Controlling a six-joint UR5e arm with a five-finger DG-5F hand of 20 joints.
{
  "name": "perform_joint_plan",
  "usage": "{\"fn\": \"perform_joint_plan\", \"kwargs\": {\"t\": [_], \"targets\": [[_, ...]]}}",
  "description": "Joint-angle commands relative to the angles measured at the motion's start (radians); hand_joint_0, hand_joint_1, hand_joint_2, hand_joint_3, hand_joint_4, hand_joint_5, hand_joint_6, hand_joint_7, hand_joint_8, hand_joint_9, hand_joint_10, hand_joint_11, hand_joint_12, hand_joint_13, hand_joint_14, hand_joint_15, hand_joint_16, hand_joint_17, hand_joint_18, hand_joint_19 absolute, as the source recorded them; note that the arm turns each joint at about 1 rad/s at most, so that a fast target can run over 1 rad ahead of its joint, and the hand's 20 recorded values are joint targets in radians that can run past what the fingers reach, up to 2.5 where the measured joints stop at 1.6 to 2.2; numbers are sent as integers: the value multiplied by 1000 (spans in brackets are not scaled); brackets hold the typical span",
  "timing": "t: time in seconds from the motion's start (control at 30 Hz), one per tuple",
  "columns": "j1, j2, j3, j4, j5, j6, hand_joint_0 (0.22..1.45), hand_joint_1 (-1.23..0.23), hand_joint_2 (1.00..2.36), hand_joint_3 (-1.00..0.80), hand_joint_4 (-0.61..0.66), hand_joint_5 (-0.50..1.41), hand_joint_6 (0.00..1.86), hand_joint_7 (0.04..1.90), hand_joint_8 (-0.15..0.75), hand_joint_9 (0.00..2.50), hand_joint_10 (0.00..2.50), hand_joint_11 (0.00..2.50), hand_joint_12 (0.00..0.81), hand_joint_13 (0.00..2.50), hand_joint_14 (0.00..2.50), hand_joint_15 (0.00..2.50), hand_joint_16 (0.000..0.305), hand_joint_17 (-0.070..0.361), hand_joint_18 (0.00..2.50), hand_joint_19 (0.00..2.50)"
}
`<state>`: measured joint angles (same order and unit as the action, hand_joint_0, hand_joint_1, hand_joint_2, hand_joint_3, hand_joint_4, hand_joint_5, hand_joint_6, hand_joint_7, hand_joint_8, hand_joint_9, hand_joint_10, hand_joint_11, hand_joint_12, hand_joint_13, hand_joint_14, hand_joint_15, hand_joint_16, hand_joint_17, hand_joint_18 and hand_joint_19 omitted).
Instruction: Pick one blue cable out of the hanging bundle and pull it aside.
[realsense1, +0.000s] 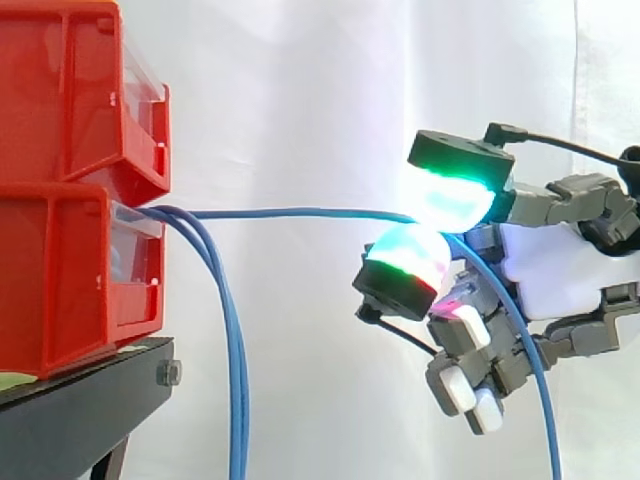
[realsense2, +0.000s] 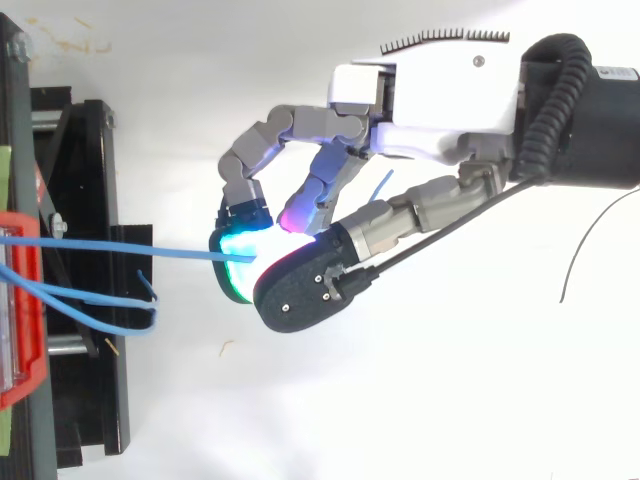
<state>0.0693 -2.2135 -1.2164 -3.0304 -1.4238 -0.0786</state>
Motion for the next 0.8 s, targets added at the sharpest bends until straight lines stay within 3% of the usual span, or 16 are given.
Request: {"fn": "perform_joint_plan", "kwargs": {"t": [0.0,0.77], "targets": [[0,0,0,1,0,-6,813,-777,1013,-321,-330,-181,985,1375,201,1091,18,717,317,863,22,672,41,91,661,725],[0,0,0,1,0,-6,810,-784,1013,-305,-308,-178,985,1365,205,1116,20,735,321,872,22,672,41,92,664,734]]}}
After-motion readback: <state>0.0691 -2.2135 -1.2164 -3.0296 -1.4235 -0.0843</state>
